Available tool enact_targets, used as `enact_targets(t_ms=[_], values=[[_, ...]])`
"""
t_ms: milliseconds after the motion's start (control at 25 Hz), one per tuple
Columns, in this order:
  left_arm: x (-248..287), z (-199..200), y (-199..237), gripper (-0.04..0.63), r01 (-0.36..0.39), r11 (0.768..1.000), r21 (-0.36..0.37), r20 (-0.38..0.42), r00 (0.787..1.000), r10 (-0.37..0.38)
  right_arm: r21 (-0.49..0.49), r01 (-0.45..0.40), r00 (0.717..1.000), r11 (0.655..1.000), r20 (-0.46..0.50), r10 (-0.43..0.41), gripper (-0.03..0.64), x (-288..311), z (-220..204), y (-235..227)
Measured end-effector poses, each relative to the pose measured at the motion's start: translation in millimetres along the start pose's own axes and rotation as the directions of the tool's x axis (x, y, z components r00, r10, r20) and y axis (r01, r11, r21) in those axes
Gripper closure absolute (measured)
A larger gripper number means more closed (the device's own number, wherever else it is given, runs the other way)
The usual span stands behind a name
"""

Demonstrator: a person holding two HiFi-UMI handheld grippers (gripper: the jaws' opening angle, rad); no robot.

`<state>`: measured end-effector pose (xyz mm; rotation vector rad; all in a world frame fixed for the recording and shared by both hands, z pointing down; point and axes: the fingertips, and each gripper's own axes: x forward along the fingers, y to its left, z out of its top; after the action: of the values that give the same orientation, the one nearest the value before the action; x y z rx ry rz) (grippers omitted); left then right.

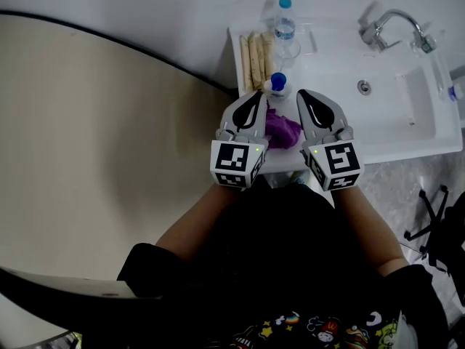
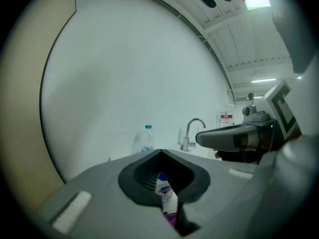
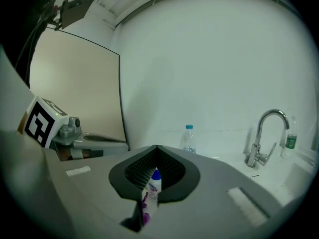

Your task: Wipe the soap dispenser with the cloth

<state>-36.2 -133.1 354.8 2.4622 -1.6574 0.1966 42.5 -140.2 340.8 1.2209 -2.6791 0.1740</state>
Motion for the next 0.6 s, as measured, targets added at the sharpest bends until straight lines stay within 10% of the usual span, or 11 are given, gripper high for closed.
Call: enact_targets(t_ms=[600], values=[[-9,1,9,0.595,-0.063,0.998,-0.026,0.004,0.998,0.063,0.040,-0.032,0.998,0.999,-0.050,0.034,0.595,7,-13,5]])
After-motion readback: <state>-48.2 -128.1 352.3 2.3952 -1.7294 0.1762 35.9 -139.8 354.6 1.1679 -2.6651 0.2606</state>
